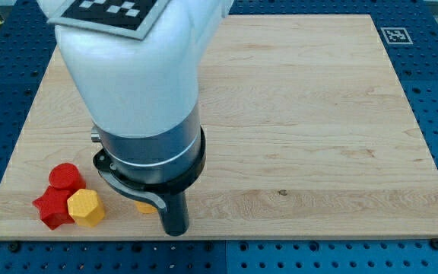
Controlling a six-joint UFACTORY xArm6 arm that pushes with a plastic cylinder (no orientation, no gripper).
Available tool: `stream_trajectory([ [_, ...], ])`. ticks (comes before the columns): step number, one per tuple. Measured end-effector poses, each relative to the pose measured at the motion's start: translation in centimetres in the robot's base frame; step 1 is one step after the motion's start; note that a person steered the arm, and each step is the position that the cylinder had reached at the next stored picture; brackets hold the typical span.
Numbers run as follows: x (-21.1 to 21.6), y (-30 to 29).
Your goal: Place the yellow heart to the top of the yellow hexagon
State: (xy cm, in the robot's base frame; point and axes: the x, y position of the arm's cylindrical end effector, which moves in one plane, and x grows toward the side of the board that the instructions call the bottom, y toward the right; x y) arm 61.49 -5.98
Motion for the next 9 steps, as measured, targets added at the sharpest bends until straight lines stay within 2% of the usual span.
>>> stream_trajectory([
  [4, -1.5, -0.7],
  [5, -0.1, -0.1],
  [6, -2.4, 0.0],
  [9, -5.3, -0.5],
])
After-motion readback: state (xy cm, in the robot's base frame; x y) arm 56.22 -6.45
